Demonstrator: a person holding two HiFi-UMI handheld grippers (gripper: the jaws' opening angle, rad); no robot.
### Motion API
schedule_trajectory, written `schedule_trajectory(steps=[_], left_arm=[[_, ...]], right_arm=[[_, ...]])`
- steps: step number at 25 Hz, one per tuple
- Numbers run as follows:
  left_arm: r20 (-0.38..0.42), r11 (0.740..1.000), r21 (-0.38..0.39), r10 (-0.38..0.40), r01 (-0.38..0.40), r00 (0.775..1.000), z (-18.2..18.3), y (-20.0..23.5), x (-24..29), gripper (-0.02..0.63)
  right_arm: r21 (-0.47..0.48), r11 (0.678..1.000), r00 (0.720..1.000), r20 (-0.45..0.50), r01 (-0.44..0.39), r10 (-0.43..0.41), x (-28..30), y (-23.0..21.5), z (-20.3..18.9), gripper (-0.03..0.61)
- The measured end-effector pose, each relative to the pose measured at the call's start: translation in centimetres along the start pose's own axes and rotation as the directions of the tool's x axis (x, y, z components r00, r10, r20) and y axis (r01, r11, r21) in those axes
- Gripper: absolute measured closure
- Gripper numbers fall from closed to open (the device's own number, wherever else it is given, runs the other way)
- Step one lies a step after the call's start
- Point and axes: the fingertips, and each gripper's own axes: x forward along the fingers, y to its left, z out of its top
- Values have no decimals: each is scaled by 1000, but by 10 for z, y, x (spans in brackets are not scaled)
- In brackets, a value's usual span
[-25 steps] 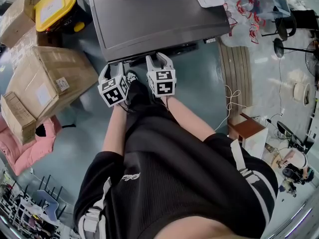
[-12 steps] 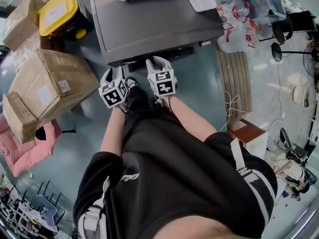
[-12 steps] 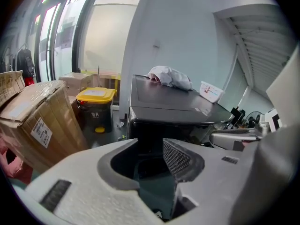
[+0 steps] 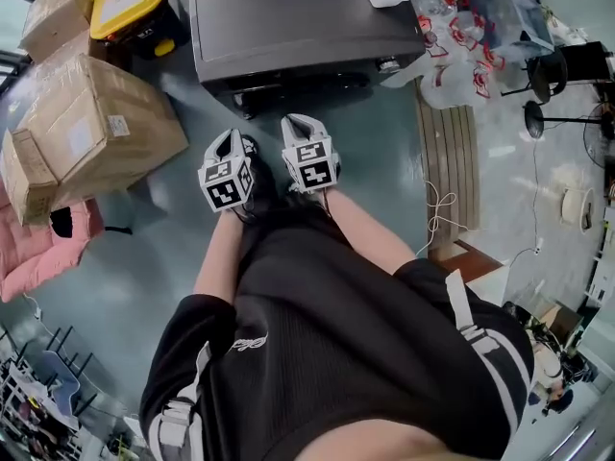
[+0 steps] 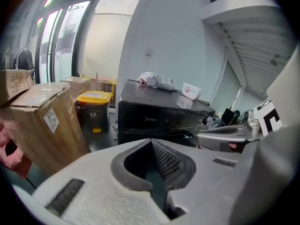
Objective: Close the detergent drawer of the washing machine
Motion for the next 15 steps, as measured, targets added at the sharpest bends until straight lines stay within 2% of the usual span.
schedule_trajectory(steps=[7,15], left_arm=[[-46,1000,24,-20,21,999,-45,-13,-34,607],[-62,993,57,-100,104,993,-63,-20,-55,607]], right_arm=[[-14,999,999,-22,-48,47,-32,31,-29,572],[-32,999,999,-12,-42,42,-48,57,-37,572]])
